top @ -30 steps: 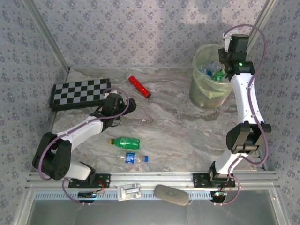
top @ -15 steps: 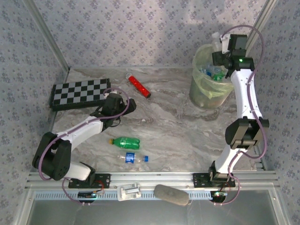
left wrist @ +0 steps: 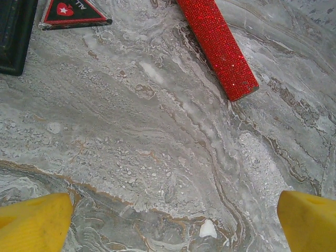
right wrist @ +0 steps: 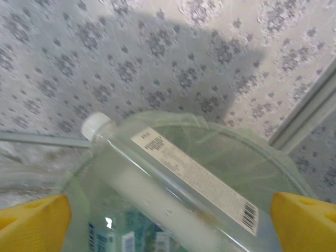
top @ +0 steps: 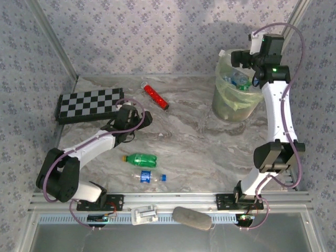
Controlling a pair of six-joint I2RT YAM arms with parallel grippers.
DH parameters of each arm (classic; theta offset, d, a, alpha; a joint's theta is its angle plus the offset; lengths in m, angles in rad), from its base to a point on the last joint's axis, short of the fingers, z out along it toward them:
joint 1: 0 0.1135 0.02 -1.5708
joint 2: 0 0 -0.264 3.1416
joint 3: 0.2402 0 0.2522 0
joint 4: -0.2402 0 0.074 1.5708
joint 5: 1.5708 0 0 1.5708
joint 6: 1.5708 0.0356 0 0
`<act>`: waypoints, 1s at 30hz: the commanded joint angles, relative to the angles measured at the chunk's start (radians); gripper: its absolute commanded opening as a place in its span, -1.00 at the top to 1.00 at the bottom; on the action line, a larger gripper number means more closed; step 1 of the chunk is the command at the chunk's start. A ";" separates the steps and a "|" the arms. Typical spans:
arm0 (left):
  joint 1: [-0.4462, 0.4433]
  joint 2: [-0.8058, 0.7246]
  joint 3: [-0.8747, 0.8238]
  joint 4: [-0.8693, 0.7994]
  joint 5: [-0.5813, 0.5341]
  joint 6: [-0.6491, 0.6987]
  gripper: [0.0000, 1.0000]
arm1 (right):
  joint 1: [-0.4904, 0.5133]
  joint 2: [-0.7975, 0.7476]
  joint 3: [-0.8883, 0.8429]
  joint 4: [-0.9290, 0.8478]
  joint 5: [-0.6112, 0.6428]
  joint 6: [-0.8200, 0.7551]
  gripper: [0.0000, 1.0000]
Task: Put the plastic bottles in the bin
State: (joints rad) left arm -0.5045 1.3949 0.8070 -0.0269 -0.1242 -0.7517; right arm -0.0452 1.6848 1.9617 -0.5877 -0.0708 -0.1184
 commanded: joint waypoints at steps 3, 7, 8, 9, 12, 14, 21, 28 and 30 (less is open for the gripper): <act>-0.004 -0.027 0.020 -0.009 -0.013 0.005 -1.00 | 0.010 0.077 0.026 0.112 -0.179 0.166 -0.96; -0.004 -0.040 0.021 -0.029 -0.021 0.010 -1.00 | 0.039 0.186 0.123 0.101 -0.146 0.198 -0.93; -0.004 -0.046 0.020 -0.034 -0.027 0.012 -1.00 | 0.048 0.211 0.147 0.099 -0.131 0.203 -0.90; -0.003 -0.052 0.018 -0.038 -0.034 0.013 -1.00 | 0.058 0.232 0.175 0.087 -0.090 0.197 -0.90; -0.002 -0.069 0.012 -0.045 -0.044 0.014 -1.00 | 0.107 0.312 0.278 0.004 0.152 0.132 -0.98; -0.001 -0.074 0.011 -0.051 -0.049 0.017 -1.00 | 0.120 0.350 0.329 -0.054 0.248 0.112 -0.98; 0.002 -0.073 0.011 -0.052 -0.054 0.016 -1.00 | 0.109 0.350 0.312 -0.124 0.360 0.077 -0.98; 0.001 -0.059 0.017 -0.045 -0.044 0.011 -1.00 | 0.080 0.256 0.176 -0.080 0.371 0.060 -0.98; 0.001 -0.057 0.017 -0.044 -0.042 0.009 -1.00 | 0.067 0.237 0.149 -0.072 0.373 0.063 -0.98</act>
State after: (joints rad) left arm -0.5041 1.3369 0.8070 -0.0616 -0.1577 -0.7486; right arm 0.0456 1.9713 2.1471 -0.6426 0.2596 -0.0448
